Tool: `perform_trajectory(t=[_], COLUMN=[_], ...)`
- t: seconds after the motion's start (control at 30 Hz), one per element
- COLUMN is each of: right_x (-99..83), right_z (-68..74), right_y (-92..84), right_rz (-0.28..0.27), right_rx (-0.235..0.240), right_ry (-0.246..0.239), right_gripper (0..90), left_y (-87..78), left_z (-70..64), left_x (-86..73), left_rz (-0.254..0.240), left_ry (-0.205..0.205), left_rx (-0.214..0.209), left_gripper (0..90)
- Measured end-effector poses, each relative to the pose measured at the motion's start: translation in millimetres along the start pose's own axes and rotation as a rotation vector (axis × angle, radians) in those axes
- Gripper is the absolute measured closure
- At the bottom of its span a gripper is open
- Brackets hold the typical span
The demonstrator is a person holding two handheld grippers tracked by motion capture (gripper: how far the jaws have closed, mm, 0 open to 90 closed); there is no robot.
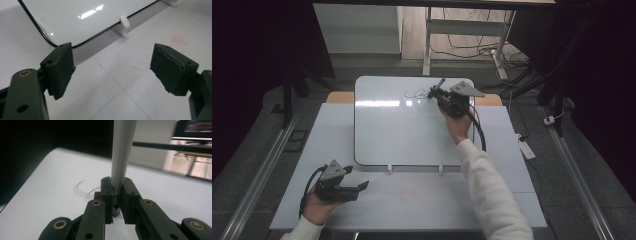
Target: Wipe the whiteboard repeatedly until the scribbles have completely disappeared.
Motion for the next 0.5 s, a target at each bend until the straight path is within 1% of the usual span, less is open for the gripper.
perform_trajectory(t=[0.03,0.07,0.1,0.17,0.2,0.23,0.27,0.3,0.37,0.4,0.43,0.47,0.5], right_x=[-3.9,-4.2,-1.6,7.8,11.7,13.7,13.5,11.6,1.4,-4.4,-8.1,-8.0,-5.3], right_z=[6.4,7.5,4.1,-11.5,-19.4,-24.5,-24.6,-20.3,-2.5,7.4,14.4,16.2,13.9], right_y=[0.0,-0.4,-0.6,-1.9,-2.3,-3.0,-3.5,-4.0,-2.6,-1.0,0.4,1.5,2.7], right_rz=[0.011,0.015,0.007,-0.029,-0.042,-0.050,-0.051,-0.042,-0.007,0.009,0.021,0.022,0.013], right_rx=[0.011,0.008,0.004,-0.055,-0.076,-0.086,-0.082,-0.074,-0.015,0.010,0.020,0.011,0.012], right_ry=[-0.029,-0.049,-0.033,0.000,0.013,0.034,0.044,0.025,0.007,-0.021,-0.057,-0.076,-0.061], right_gripper=[80.7,80.7,80.7,80.7,80.7,80.7,80.7,80.7,80.7,80.7,80.7,80.7,80.7], left_y=[0.1,0.0,-0.1,-0.6,-0.9,-1.2,-1.1,-0.7,0.8,1.3,1.3,1.0,0.4], left_z=[-0.2,-0.5,-0.7,-0.8,-0.4,-0.1,0.3,0.6,0.9,0.5,0.0,-0.5,-0.9], left_x=[-0.2,-0.3,-0.4,-0.6,-0.5,-0.4,-0.3,-0.3,-0.5,-0.5,-0.6,-0.6,-0.7], left_rz=[0.001,0.002,0.002,0.002,0.001,-0.001,-0.002,-0.001,0.003,0.004,0.006,0.006,0.006], left_ry=[0.001,0.003,0.003,0.002,0.001,0.000,-0.001,-0.002,-0.002,-0.001,0.002,0.005,0.007], left_rx=[0.000,0.001,0.002,0.002,0.003,0.002,0.002,0.001,0.000,0.000,0.000,0.001,0.003], left_gripper=[20.0,20.0,20.0,20.0,20.0,20.0,19.9,20.0,20.0,19.9,19.9,19.9,19.9])
Point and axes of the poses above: each handheld gripper's, and its own axes: y roughly forward along the jaws, x roughly out of its top, z roughly to its left, the point moved 8 cm from there along y, roughly forward along the jaws, and after that the axes turned 3 degrees about y, right-handed, at the moved point
